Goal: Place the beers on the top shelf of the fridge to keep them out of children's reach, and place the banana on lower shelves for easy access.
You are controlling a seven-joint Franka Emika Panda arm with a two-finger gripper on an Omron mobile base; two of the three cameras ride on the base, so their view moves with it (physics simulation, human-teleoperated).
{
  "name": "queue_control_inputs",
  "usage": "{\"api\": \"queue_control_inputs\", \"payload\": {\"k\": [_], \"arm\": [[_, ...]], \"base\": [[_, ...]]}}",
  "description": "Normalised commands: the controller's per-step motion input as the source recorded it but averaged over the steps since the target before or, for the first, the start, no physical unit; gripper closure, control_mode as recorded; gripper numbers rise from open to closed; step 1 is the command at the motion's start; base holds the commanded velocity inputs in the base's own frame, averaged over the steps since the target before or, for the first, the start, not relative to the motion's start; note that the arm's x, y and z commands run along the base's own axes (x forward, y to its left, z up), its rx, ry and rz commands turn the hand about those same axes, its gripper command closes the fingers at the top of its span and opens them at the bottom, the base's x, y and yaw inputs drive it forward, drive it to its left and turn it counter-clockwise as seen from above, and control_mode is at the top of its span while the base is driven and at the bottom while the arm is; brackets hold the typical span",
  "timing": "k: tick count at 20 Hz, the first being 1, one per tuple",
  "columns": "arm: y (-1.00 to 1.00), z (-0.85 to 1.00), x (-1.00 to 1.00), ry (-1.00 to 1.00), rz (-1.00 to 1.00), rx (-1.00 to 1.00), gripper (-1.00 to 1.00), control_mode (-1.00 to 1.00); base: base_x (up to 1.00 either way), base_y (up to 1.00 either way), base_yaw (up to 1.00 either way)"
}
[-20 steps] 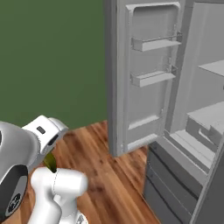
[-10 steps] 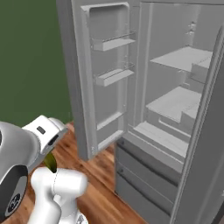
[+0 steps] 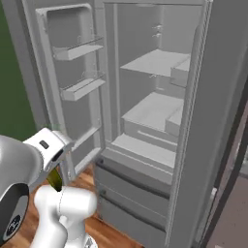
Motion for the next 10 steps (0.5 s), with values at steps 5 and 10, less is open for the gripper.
{"api": "queue_control_inputs", "payload": {"k": [5, 10], "arm": [[0.00, 0.00, 0.00, 0.00, 0.00, 0.00, 1.00, 1.00], [0.00, 0.00, 0.00, 0.00, 0.00, 0.00, 1.00, 1.00]], "base": [[0.49, 0.11, -0.37], [0.45, 0.14, -0.26]]}}
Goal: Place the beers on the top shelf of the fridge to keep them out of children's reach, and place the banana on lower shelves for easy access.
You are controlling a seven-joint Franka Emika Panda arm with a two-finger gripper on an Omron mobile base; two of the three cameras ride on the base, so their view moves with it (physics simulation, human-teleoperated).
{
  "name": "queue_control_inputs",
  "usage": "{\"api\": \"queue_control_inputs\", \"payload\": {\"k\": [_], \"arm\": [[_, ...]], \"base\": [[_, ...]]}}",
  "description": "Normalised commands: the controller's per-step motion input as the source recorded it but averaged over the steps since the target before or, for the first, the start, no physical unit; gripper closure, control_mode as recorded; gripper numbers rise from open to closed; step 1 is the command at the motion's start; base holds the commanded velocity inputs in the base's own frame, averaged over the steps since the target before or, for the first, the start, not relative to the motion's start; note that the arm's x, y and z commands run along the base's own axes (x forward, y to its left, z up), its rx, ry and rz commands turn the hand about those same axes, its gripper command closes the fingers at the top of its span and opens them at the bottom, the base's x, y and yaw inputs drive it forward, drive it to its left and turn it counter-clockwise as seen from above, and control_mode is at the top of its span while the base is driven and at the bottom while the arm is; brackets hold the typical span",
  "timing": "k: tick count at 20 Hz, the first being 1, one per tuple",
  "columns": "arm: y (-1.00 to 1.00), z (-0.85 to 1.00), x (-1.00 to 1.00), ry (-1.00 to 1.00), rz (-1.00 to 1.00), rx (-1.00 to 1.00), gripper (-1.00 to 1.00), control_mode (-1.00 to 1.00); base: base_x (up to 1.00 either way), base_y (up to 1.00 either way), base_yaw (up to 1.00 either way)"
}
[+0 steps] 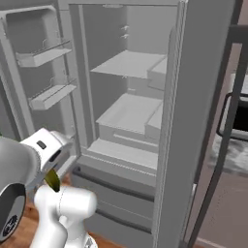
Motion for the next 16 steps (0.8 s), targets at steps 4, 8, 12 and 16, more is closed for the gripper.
{"api": "queue_control_inputs", "payload": {"k": [4, 8, 12, 16], "arm": [[0.00, 0.00, 0.00, 0.00, 0.00, 0.00, 1.00, 1.00], [0.00, 0.00, 0.00, 0.00, 0.00, 0.00, 1.00, 1.00], [0.00, 0.00, 0.00, 0.00, 0.00, 0.00, 1.00, 1.00], [0.00, 0.00, 0.00, 0.00, 0.00, 0.00, 1.00, 1.00]], "base": [[0.53, 0.09, -0.16], [0.64, 0.11, -0.12], [0.69, 0.18, -0.11], [0.66, 0.26, -0.11]]}}
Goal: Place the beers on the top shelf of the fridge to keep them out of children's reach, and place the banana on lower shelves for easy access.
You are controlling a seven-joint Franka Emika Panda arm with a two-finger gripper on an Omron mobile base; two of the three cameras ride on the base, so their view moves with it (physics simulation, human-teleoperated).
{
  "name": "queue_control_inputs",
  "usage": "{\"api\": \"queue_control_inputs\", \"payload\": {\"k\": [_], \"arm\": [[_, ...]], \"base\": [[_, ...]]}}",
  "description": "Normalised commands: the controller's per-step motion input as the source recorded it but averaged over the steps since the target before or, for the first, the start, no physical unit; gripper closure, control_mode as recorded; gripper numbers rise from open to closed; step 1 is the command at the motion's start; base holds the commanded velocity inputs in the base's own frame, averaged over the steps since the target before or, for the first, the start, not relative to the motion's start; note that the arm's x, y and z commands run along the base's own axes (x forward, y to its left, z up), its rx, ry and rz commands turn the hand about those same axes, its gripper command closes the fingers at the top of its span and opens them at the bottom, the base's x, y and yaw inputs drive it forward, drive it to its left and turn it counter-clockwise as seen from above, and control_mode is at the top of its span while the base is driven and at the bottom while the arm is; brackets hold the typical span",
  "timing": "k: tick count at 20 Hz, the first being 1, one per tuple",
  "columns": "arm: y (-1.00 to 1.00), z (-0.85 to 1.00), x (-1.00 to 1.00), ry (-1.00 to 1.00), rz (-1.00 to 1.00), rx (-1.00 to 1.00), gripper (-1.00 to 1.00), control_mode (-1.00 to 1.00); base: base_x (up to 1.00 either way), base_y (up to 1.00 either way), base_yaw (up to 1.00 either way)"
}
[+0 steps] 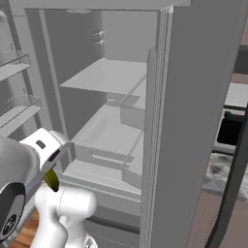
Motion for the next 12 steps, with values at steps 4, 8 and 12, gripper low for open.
{"api": "queue_control_inputs", "payload": {"k": [4, 8, 12], "arm": [[0.00, 0.00, 0.00, 0.00, 0.00, 0.00, 1.00, 1.00], [0.00, 0.00, 0.00, 0.00, 0.00, 0.00, 1.00, 1.00], [0.21, -0.04, 0.44, 0.00, -0.08, -0.06, 1.00, -1.00]], "base": [[0.63, 0.29, -0.11], [0.61, 0.30, -0.11], [0.15, 0.07, -0.03]]}}
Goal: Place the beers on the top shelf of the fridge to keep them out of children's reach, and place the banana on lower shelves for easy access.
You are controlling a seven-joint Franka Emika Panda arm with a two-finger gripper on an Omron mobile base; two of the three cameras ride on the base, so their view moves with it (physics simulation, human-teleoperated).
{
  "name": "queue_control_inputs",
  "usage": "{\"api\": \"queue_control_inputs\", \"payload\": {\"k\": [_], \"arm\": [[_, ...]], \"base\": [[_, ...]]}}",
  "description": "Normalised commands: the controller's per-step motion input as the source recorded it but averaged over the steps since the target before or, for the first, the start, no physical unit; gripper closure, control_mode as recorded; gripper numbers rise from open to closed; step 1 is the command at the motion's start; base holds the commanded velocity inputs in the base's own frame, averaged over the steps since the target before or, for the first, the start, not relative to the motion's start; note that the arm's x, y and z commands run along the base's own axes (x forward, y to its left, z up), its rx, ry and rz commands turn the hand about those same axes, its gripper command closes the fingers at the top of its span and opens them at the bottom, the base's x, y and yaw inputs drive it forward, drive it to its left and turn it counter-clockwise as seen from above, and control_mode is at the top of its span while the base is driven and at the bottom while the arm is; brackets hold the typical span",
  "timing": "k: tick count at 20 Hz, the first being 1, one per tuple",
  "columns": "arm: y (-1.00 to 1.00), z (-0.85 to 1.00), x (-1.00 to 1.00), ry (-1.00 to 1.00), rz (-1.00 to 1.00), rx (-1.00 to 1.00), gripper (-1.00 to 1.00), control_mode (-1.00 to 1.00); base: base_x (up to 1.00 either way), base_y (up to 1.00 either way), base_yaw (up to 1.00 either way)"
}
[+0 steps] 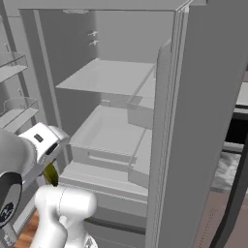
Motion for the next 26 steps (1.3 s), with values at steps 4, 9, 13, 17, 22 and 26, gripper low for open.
{"api": "queue_control_inputs", "payload": {"k": [4, 9, 13, 17, 22, 26], "arm": [[0.10, -0.08, 0.63, 0.00, -0.09, -0.05, 1.00, -1.00], [0.00, -0.12, 0.74, 0.00, -0.04, -0.01, 1.00, -1.00], [-0.06, -0.23, 0.77, 0.00, 0.00, 0.00, 1.00, -1.00], [-0.20, -0.36, 0.68, 0.00, 0.00, 0.00, 1.00, -1.00], [-0.24, -0.43, 0.47, -0.05, 0.00, 0.00, 1.00, -1.00], [-0.17, -0.47, 0.32, -0.12, 0.00, 0.00, 1.00, -1.00]], "base": [[0.00, 0.00, 0.00], [0.00, 0.00, 0.00], [0.00, 0.00, 0.00], [0.00, 0.00, 0.00], [0.00, 0.00, 0.00], [0.00, 0.00, 0.00]]}}
